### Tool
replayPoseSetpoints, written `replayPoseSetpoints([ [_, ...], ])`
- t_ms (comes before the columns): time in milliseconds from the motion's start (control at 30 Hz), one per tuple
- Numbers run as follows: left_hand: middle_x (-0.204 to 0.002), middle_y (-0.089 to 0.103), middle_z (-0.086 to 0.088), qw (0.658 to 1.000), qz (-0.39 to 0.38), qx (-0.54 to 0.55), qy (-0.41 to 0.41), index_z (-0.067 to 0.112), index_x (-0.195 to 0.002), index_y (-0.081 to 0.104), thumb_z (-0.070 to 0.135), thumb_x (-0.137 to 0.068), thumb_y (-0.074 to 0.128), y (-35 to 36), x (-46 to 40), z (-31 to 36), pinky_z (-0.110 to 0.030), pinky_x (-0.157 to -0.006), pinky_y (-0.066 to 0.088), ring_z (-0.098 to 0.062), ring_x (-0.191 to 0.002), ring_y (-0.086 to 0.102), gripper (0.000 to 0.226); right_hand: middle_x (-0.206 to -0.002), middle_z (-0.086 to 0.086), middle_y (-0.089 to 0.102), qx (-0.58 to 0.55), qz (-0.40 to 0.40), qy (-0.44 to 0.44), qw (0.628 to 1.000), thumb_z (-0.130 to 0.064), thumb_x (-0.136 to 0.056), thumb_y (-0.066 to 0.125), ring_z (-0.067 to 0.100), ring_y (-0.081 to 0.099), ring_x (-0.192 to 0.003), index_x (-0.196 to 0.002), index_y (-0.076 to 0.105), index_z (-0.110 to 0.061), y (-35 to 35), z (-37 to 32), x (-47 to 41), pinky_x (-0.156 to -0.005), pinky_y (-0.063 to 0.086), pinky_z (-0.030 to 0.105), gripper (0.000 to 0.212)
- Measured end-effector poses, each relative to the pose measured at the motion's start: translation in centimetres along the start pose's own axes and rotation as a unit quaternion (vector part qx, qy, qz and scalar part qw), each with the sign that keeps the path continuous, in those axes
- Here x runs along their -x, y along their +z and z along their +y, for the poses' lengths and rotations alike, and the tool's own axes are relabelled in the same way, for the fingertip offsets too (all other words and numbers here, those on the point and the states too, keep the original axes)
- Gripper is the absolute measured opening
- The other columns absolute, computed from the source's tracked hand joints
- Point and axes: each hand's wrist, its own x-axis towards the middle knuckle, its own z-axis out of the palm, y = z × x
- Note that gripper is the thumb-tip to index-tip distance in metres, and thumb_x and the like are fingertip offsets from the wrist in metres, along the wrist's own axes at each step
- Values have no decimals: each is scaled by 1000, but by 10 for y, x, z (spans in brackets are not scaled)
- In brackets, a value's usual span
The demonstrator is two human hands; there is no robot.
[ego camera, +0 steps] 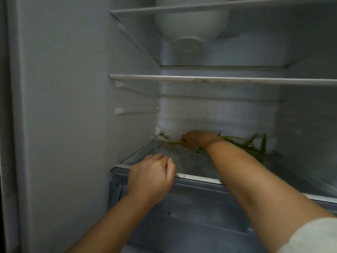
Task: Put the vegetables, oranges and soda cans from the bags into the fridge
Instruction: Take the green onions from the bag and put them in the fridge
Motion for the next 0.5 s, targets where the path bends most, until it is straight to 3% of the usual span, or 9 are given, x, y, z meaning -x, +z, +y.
replayPoseSetpoints([
  [100,-54,54,4,1000,-20,7,-10,20,-50,50,30,-84,33,-3,0,1,-21,-42,23,-18,-50,56,39,-126,14,58,-8,-14,15,1000,-50,-89,46,31,58,-107,-119,59,-9,-1,-3,6,-92,47,38,52],
  [233,-75,60,1,997,-59,44,-23,20,-65,52,39,-83,10,-4,1,2,-26,-54,28,-20,-75,58,49,-131,18,52,-9,19,15,1000,-49,-94,42,33,53,-115,-124,54,-7,-23,0,38,-90,41,33,53],
  [367,-82,57,1,995,-89,40,-33,19,-71,51,32,-90,18,-8,-1,4,-28,-57,29,-22,-85,56,40,-132,14,51,-36,34,41,998,-44,-98,37,30,51,-115,-129,50,-11,-52,9,99,-91,40,33,47],
  [500,-93,62,-6,992,-106,52,-39,11,-83,61,25,-97,31,-12,1,5,-30,-62,33,-27,-91,57,36,-128,9,52,-67,32,86,994,-38,-99,37,26,51,-107,-128,51,-13,-62,16,174,-85,38,31,41],
])
